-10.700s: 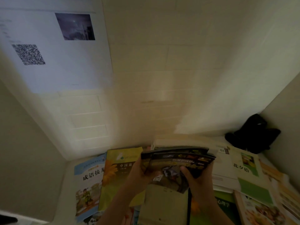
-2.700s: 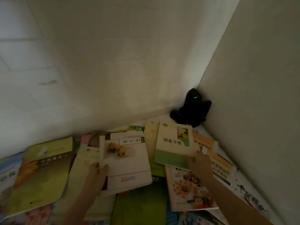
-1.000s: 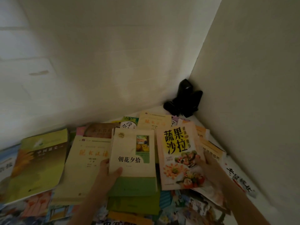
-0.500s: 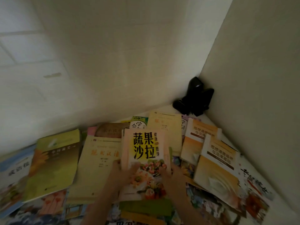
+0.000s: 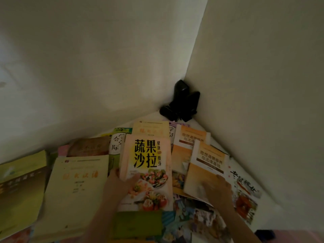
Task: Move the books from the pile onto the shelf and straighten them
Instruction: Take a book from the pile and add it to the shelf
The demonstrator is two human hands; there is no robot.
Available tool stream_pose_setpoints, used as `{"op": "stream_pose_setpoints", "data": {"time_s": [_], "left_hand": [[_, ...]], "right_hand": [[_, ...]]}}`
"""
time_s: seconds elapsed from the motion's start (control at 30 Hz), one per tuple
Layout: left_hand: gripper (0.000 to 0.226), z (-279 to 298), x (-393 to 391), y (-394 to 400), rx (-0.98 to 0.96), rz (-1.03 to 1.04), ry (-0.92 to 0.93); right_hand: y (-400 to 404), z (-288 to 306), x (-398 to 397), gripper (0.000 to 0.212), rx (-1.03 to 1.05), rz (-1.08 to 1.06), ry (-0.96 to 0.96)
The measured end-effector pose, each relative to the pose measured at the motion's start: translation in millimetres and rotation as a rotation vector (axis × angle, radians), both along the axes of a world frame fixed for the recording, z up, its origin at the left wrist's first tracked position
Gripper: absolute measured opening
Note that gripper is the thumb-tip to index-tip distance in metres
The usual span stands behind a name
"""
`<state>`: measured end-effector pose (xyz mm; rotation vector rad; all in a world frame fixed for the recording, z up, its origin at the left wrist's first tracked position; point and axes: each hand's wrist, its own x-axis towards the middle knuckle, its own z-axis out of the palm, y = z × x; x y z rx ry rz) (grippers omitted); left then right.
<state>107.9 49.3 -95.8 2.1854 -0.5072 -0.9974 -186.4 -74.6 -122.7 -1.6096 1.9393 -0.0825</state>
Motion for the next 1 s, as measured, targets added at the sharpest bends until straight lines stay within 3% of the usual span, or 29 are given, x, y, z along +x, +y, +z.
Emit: {"op": "stream_pose_setpoints", "data": {"time_s": [0.07,0.13,0.17,0.23,0.3,0.33,0.37,0.43,0.6,0.8,0.87,0.93,1.0], "left_hand": [[0.087,5.1,-8.9,-11.6,0.128,-0.054,-0.382],[0.080,17.2,-31.9,-28.4,-0.028,-0.055,-0.720],[0.073,30.2,-47.9,-38.8,-0.164,-0.111,-0.744],[0.054,46.3,-79.7,-69.2,-0.353,-0.331,-0.498],[0.049,25.3,-101.4,-101.7,-0.282,-0.581,-0.264],[0.059,18.9,-110.0,-115.3,-0.226,-0.648,-0.187],[0.068,7.6,-116.3,-128.6,-0.155,-0.676,-0.146],[0.061,-1.5,-122.5,-145.7,-0.027,-0.722,-0.213],[0.086,-9.6,-131.4,-163.2,0.007,-0.556,-0.225],[0.084,-13.8,-131.1,-179.3,0.059,-0.402,-0.232],[0.077,-16.9,-130.1,-184.5,0.046,-0.292,-0.216],[0.057,-16.3,-132.6,-186.6,-0.080,-0.219,-0.107],[0.040,-10.2,-138.9,-182.2,-0.123,-0.285,-0.049]], "right_hand": [[-5.9,4.3,-13.5,0.072,0.026,-0.075,-0.009],[-12.4,10.7,-22.7,0.074,0.002,-0.157,-0.116],[-15.3,13.7,-25.2,0.070,0.005,-0.217,-0.199],[-21.7,14.6,-31.1,0.059,-0.002,-0.287,-0.296],[-26.5,10.7,-33.1,0.036,-0.003,-0.332,-0.309],[-30.4,6.8,-32.8,0.025,0.001,-0.358,-0.319],[-33.2,2.7,-31.4,0.017,0.016,-0.388,-0.343],[-35.3,-5.0,-25.1,0.013,0.057,-0.444,-0.404],[-49.4,-9.3,-4.7,0.031,-0.125,-0.501,-0.464],[-94.4,-9.3,22.7,0.027,-0.085,-0.370,-0.470],[-96.4,-14.0,24.8,0.030,-0.061,-0.388,-0.468],[-90.2,-15.7,19.1,0.030,-0.055,-0.422,-0.476],[-80.9,-13.9,8.7,0.029,-0.059,-0.410,-0.468]]}}
